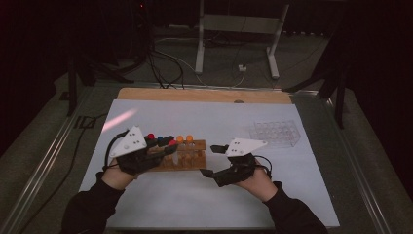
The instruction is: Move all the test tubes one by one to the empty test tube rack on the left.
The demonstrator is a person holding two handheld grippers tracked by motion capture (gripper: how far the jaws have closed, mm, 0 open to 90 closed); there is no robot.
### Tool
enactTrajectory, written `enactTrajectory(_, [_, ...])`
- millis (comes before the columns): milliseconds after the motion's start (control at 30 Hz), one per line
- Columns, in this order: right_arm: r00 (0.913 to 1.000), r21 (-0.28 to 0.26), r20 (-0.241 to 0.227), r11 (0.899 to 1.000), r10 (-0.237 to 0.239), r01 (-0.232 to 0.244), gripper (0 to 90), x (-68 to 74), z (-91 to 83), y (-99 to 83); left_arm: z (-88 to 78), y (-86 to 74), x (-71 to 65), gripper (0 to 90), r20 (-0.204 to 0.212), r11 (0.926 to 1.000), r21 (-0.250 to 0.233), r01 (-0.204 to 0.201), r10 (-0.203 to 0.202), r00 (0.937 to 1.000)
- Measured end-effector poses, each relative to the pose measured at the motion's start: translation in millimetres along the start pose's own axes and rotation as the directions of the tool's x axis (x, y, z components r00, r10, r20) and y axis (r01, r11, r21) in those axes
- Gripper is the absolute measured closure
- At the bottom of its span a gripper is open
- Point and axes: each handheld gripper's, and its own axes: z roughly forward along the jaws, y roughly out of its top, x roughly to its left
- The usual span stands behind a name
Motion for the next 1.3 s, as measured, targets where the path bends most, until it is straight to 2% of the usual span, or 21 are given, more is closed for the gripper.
enactTrajectory(67, [0.9996,-0.012,0.014,1.000,0.023,-0.023,12.6,-2.9,-4.6,-4.8,-7.0,0.8,6.5,71.5,-0.029,0.9999,-0.007,0.009,-0.009,0.9995])
enactTrajectory(133, [0.9993,-0.006,0.013,0.999,0.035,-0.035,1.1,-6.8,-8.4,-10.2,-13.5,1.2,12.6,71.5,-0.069,0.9999,-0.005,0.010,-0.010,0.9975])
enactTrajectory(200, [0.9982,-0.007,0.010,0.998,0.059,-0.059,1.0,-11.0,-13.1,-15.7,-20.3,1.4,18.9,71.5,-0.098,0.9998,-0.008,0.016,-0.017,0.9951])
enactTrajectory(367, [0.9964,0.001,0.056,0.998,0.063,-0.063,0.0,-15.7,-22.9,-23.9,-34.0,-0.8,32.8,71.5,-0.156,0.9995,-0.003,0.032,-0.032,0.9873])
enactTrajectory(467, [0.9952,-0.013,0.072,0.998,0.067,-0.066,0.0,-17.0,-26.6,-26.7,-40.6,-4.1,41.7,71.5,-0.201,0.9991,0.000,0.042,-0.041,0.9787])
enactTrajectory(600, [0.9932,-0.023,0.094,0.998,0.068,-0.066,0.0,-17.6,-30.3,-30.7,-46.1,-10.2,52.6,71.5,-0.236,0.9979,-0.003,0.064,-0.063,0.9697])
enactTrajectory(733, [0.9927,-0.031,0.103,0.998,0.063,-0.061,0.0,-17.4,-33.6,-34.1,-45.7,-19.7,62.8,71.5,-0.253,0.9960,-0.005,0.089,-0.088,0.9634])
enactTrajectory(800, [0.9921,-0.036,0.108,0.997,0.065,-0.061,0.0,-17.4,-35.1,-35.6,-43.3,-24.8,66.3,71.6,-0.250,0.9961,-0.005,0.088,-0.087,0.9643])
enactTrajectory(833, [0.9924,-0.037,0.104,0.997,0.066,-0.063,0.0,-17.7,-35.9,-36.3,-41.7,-27.3,68.0,71.5,-0.259,0.9954,-0.004,0.096,-0.094,0.9613])
enactTrajectory(933, [0.9924,-0.040,0.104,0.997,0.065,-0.061,0.0,-17.9,-37.7,-38.4,-38.4,-35.6,73.2,71.5,-0.249,0.9944,-0.020,0.103,-0.105,0.9629])
enactTrajectory(1033, [0.9915,-0.037,0.109,0.997,0.071,-0.067,0.0,-18.5,-38.9,-40.3,-36.4,-41.9,76.8,71.5,-0.251,0.9924,-0.025,0.120,-0.123,0.9602])
enactTrajectory(1100, [0.9911,-0.033,0.114,0.997,0.069,-0.066,0.0,-19.0,-39.5,-41.4,-35.0,-45.1,78.1,71.5,-0.261,0.9929,-0.018,0.118,-0.118,0.9581])
enactTrajectory(1167, [0.9909,-0.028,0.113,0.997,0.073,-0.070,0.0,-19.0,-39.6,-42.4,-33.6,-49.2,79.4,71.5,-0.250,0.9916,-0.025,0.127,-0.129,0.9597])
enactTrajectory(1300, [0.9906,-0.024,0.114,0.997,0.076,-0.074,0.0,-19.5,-39.7,-44.2,-27.1,-57.3,80.0,71.5,-0.238,0.9905,-0.001,0.138,-0.134,0.9619])
